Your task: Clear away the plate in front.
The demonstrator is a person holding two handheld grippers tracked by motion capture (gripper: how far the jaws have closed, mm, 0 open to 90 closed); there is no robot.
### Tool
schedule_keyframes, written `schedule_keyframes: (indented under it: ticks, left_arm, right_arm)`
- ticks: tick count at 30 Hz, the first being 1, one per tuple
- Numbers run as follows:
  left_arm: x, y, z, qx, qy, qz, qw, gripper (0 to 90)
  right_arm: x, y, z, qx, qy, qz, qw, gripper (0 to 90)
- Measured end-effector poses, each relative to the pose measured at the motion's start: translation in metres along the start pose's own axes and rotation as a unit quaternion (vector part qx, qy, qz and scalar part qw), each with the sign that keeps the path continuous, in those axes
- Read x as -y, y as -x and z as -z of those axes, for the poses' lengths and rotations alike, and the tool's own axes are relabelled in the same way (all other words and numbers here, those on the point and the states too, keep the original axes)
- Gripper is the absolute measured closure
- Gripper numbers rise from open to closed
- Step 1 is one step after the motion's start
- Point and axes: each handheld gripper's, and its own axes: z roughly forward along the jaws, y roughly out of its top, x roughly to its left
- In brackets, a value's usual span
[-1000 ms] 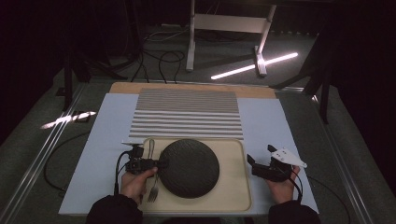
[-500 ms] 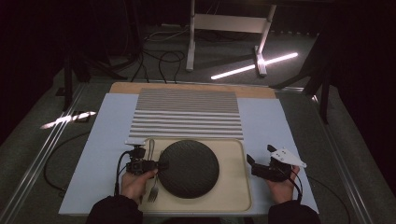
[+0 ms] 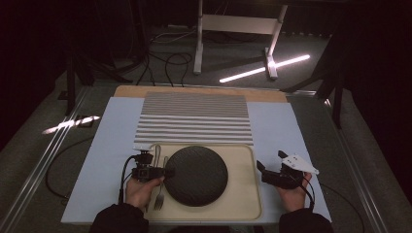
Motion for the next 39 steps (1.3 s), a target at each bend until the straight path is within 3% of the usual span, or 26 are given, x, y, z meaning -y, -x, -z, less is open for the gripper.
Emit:
schedule_keyframes:
  ticks: [15, 23, 34, 39]
  left_arm:
    - [0.000, 0.000, 0.000, 0.002, -0.002, 0.003, 1.0000, 68.8]
    - [0.000, 0.002, 0.000, 0.007, -0.002, -0.001, 1.0000, 60.8]
    - [-0.004, 0.011, 0.002, -0.026, 0.001, -0.034, 0.9991, 56.0]
    - [-0.008, 0.017, 0.003, -0.048, 0.006, -0.054, 0.9974, 51.1]
  right_arm:
    - [0.000, -0.001, 0.000, -0.001, 0.000, 0.001, 1.0000, 8.7]
    - [0.000, -0.001, 0.000, -0.001, 0.001, 0.002, 1.0000, 8.7]
    - [0.000, -0.001, -0.001, -0.002, 0.001, 0.002, 1.0000, 8.7]
    - [0.000, -0.001, -0.001, -0.003, 0.001, 0.002, 1.0000, 8.7]
